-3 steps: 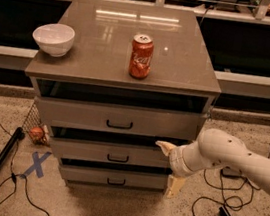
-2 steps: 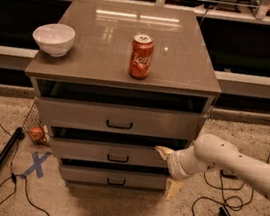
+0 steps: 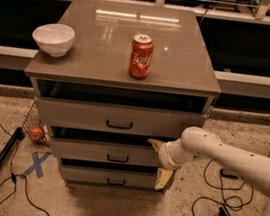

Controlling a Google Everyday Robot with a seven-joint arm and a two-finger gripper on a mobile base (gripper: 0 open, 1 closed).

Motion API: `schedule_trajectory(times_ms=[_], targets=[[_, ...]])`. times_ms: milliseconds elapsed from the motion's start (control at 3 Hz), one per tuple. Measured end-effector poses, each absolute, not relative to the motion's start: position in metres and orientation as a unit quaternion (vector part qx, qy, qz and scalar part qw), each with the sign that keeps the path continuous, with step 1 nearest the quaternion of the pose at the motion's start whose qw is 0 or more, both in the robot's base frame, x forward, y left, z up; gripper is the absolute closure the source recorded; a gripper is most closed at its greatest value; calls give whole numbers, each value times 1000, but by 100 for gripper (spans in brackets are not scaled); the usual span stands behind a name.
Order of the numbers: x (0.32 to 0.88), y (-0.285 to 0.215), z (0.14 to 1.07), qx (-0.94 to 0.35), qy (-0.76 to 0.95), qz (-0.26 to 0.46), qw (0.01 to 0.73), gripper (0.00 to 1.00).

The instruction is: Open middle drawer

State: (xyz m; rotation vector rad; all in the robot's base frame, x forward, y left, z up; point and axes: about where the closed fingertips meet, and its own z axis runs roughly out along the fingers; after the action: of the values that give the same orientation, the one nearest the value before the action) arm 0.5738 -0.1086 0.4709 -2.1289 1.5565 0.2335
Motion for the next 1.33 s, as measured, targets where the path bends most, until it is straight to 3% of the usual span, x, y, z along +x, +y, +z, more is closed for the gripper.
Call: schedule_trajectory(times_ms=[1000,1333], targets=[[615,-142,421,-748,626,80,206,2],[618,-149,408,-744,635,81,194,23]])
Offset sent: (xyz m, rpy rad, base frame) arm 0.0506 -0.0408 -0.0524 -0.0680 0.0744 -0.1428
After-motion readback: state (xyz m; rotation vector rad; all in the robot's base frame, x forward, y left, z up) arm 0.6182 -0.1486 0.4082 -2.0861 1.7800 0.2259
